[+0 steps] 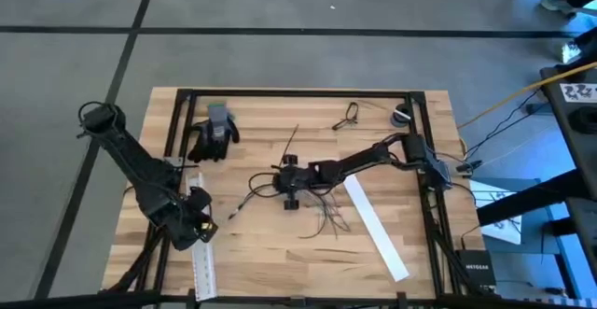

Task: Ziptie cables
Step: Put the cable wires in the white cable duct

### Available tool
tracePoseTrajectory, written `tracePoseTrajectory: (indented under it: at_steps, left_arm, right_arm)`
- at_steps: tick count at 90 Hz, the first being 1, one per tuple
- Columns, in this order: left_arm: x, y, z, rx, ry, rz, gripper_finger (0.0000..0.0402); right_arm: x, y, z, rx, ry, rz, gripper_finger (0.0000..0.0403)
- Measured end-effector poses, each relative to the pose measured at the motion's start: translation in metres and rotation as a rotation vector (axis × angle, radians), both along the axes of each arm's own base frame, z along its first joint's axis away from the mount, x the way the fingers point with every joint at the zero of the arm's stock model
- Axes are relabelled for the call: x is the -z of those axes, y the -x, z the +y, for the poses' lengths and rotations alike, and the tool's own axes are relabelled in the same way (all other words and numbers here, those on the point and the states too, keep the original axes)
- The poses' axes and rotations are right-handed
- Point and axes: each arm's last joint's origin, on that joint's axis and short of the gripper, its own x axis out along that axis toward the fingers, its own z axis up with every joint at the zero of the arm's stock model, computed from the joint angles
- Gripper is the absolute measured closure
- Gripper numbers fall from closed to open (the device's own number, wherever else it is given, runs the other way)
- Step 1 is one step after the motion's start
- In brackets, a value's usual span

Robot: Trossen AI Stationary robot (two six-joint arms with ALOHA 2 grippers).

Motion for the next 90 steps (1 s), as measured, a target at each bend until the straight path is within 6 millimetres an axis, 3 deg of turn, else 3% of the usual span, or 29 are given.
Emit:
tracePoseTrajectory:
  at_steps: [13, 32, 53, 77, 90]
  left_arm:
    - [0.002, 0.001, -0.001, -0.031, 0.014, 0.021, 0.0237]
    - [0.026, 0.002, -0.003, -0.096, 0.014, 0.102, 0.0237]
    - [0.052, -0.012, -0.004, 0.046, -0.030, 0.085, 0.0260]
    - [0.058, -0.041, 0.002, 0.308, -0.110, 0.022, 0.0381]
    - [0.055, -0.063, 0.012, 0.495, -0.186, -0.072, 0.0392]
  right_arm:
    - [0.000, 0.001, 0.003, 0.016, -0.016, 0.005, 0.0402]
    - [0.000, 0.002, 0.011, 0.014, 0.014, 0.011, 0.0403]
    - [-0.004, 0.007, 0.016, -0.024, -0.012, 0.035, 0.0403]
    - [-0.037, 0.059, 0.023, 0.014, -0.014, 0.081, 0.0403]
    - [-0.060, 0.085, 0.029, 0.044, -0.018, 0.037, 0.0403]
